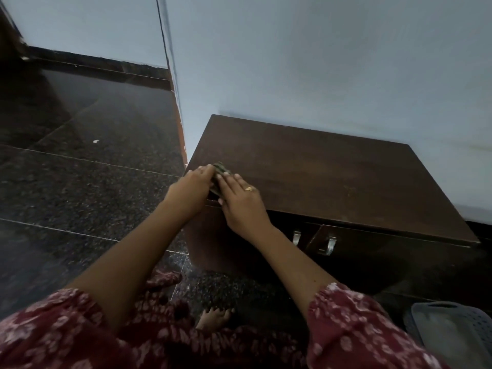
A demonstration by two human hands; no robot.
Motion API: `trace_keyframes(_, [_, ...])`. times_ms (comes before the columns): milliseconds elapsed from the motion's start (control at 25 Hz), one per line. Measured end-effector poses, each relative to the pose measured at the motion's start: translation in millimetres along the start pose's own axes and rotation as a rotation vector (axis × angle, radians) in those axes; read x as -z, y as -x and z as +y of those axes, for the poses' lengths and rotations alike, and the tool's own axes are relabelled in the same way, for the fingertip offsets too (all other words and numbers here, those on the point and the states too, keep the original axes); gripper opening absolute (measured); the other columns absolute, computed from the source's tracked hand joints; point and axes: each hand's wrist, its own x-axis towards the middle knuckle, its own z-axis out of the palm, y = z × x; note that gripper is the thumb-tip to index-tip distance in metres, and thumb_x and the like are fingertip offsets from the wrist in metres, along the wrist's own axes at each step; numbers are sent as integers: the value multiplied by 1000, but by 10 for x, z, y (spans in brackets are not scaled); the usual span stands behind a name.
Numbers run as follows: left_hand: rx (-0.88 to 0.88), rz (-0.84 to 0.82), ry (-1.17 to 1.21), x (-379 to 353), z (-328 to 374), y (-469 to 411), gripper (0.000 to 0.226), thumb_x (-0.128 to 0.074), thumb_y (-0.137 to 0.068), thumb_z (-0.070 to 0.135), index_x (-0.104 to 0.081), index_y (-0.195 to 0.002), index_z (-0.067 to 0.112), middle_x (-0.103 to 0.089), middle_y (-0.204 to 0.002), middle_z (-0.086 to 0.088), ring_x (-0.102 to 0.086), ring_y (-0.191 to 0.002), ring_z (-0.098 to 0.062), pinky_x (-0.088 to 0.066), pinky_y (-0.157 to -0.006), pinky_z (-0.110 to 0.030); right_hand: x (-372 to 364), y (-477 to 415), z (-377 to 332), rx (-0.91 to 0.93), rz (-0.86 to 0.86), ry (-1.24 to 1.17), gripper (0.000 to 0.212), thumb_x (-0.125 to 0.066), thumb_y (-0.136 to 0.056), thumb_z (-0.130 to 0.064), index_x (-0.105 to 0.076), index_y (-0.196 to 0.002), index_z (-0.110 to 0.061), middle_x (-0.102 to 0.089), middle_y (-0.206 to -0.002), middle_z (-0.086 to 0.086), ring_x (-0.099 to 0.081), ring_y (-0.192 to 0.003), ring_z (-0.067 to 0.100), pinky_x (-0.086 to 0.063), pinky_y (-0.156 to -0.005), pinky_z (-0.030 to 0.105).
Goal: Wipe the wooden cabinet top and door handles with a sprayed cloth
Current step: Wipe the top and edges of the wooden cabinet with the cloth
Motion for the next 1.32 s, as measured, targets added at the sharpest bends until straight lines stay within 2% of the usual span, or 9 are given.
trace_keyframes(80, [71,40,-7,82,-205,99,35,-35,-95,6,-42,-128,4,-49,-134,-21,-51,-119,-39,-44,-94,-49,-55,-124,-248,60,-30,-8,51,-39,-85,-22,-51,-130,-3,-56,-133,19,-52,-123,40,-47,-96,48])
trace_keyframes(200, [160,85,3,130,-402,187,25,-36,-95,6,-46,-118,5,-58,-118,-25,-58,-104,-43,-46,-82,-48,-96,-272,-375,168,-78,10,51,-41,-95,-15,-29,-144,-9,-32,-152,14,-27,-141,34,-28,-109,46])
trace_keyframes(360, [161,115,62,63,-463,75,18,-38,-97,11,-47,-111,7,-62,-109,-23,-60,-97,-40,-49,-79,-46,-69,-446,-215,242,-130,0,49,-38,-98,-18,-27,-145,-13,-28,-155,9,-23,-143,32,-28,-113,46])
trace_keyframes(560, [151,124,88,67,-509,-418,30,-40,-97,14,-45,-126,7,-61,-114,-26,-57,-104,-41,-46,-83,-44,-42,-819,-15,232,-125,28,49,-34,-99,-21,-23,-147,-17,-24,-157,2,-17,-145,21,-14,-118,40])
trace_keyframes(760, [124,163,133,35,-552,-1192,38,-41,-96,13,-44,-133,12,-62,-116,-25,-58,-105,-40,-47,-87,-44,-83,-1475,336,178,-115,20,49,-34,-98,-20,-24,-147,-15,-25,-156,4,-18,-145,23,-16,-119,39])
trace_keyframes(1080, [71,175,54,19,-467,-2171,37,-43,-89,3,-48,-126,1,-55,-128,-23,-51,-118,-38,-41,-96,-43,-133,-2211,766,77,-64,38,48,-33,-98,-20,-25,-146,-13,-26,-156,6,-20,-144,24,-16,-118,39])
trace_keyframes(1320, [10,112,22,1,-69,-2512,47,-41,-90,5,-46,-136,16,-52,-135,-17,-48,-124,-34,-39,-104,-41,113,-2193,1226,16,-40,21,50,-37,-97,-20,-28,-146,-12,-29,-155,8,-28,-140,25,-21,-115,36])
